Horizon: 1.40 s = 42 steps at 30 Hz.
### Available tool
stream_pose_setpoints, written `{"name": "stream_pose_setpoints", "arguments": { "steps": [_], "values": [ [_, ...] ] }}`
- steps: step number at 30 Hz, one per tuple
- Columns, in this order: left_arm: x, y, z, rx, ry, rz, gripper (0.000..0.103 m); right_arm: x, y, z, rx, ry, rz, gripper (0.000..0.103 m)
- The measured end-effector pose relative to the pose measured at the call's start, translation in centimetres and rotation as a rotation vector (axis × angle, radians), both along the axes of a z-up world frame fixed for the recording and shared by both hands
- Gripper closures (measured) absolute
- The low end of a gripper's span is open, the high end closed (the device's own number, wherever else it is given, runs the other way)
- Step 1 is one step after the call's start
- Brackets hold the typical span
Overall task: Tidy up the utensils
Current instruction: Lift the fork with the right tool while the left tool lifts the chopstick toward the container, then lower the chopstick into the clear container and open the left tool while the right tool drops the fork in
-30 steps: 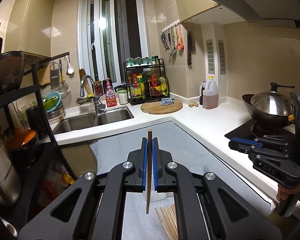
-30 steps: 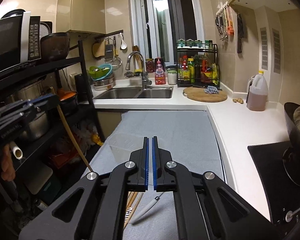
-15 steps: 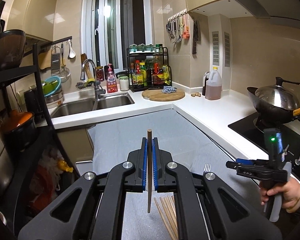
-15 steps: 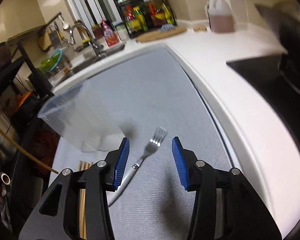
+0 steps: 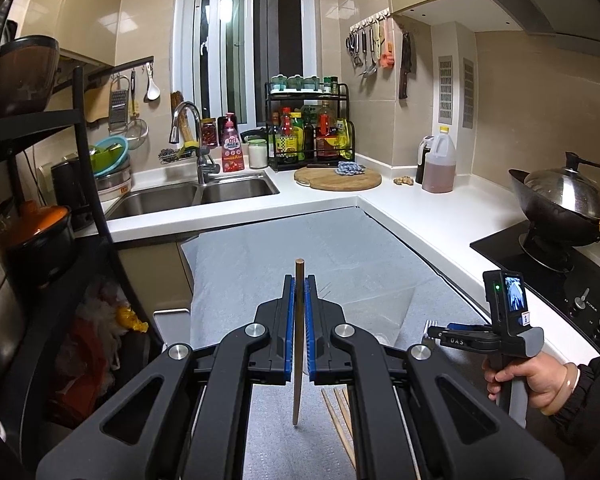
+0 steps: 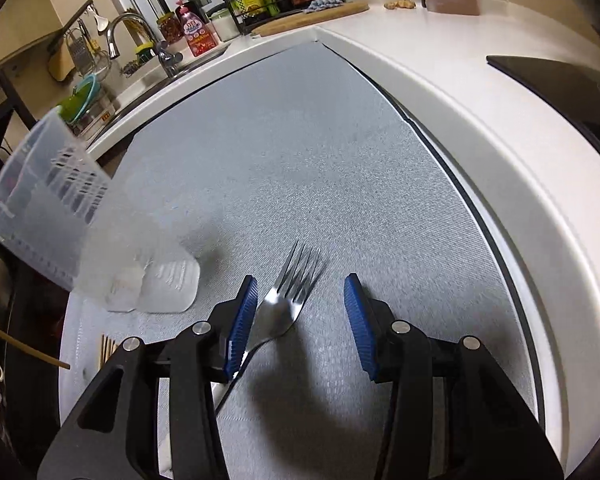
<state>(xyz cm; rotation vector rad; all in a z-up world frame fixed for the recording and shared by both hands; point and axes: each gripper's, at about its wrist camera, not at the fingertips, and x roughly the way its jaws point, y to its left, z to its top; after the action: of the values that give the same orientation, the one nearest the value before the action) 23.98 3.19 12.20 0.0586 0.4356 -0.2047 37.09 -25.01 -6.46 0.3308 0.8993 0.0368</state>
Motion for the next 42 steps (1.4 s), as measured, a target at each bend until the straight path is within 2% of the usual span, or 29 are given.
{"name": "stream_pose_setpoints", "arguments": {
  "steps": [6, 8, 10, 12, 14, 17, 18, 19, 25, 30, 42],
  "values": [
    [0.7, -0.3, -0.7, -0.005, 0.012, -0.003, 0.098, 2.3, 0.0, -0.4, 0.017, -0.037, 0.023, 0.053],
    [0.9, -0.3, -0.9, -0.006, 0.015, -0.003, 0.098, 2.2, 0.0, -0.5, 0.032, -0.046, 0.028, 0.056],
    [1.0, -0.3, -1.0, -0.007, 0.019, -0.002, 0.098, 2.1, -0.2, -0.7, 0.064, -0.052, 0.026, 0.073],
    [1.1, -0.3, -1.1, -0.005, 0.023, -0.002, 0.098, 1.8, -0.4, -0.9, 0.063, -0.058, 0.009, 0.084],
    [1.2, -0.5, -1.2, -0.002, 0.025, -0.003, 0.098, 1.5, -1.0, -1.1, 0.102, -0.059, -0.004, 0.085],
    [1.1, -0.6, -1.1, 0.006, 0.024, -0.006, 0.098, 0.9, -1.3, -0.6, 0.107, -0.073, -0.019, 0.090],
    [1.0, -0.6, -1.0, 0.009, 0.021, -0.006, 0.098, 0.4, -1.4, -0.2, 0.101, -0.084, -0.021, 0.098],
    [0.9, -0.7, -0.9, 0.010, 0.018, -0.007, 0.098, 0.1, -1.3, 0.2, 0.099, -0.091, -0.022, 0.100],
    [-0.1, -0.6, 0.0, 0.003, -0.001, -0.003, 0.098, -3.0, -0.7, 3.8, 0.090, -0.178, 0.011, 0.101],
    [-1.4, -0.8, 0.7, 0.006, -0.021, -0.005, 0.098, -5.8, 1.6, 8.0, -0.003, -0.279, 0.073, 0.102],
    [-4.0, -0.8, 3.7, -0.007, -0.085, -0.010, 0.098, -12.2, 5.7, 16.3, -0.168, -0.440, 0.215, 0.101]
  ]
}}
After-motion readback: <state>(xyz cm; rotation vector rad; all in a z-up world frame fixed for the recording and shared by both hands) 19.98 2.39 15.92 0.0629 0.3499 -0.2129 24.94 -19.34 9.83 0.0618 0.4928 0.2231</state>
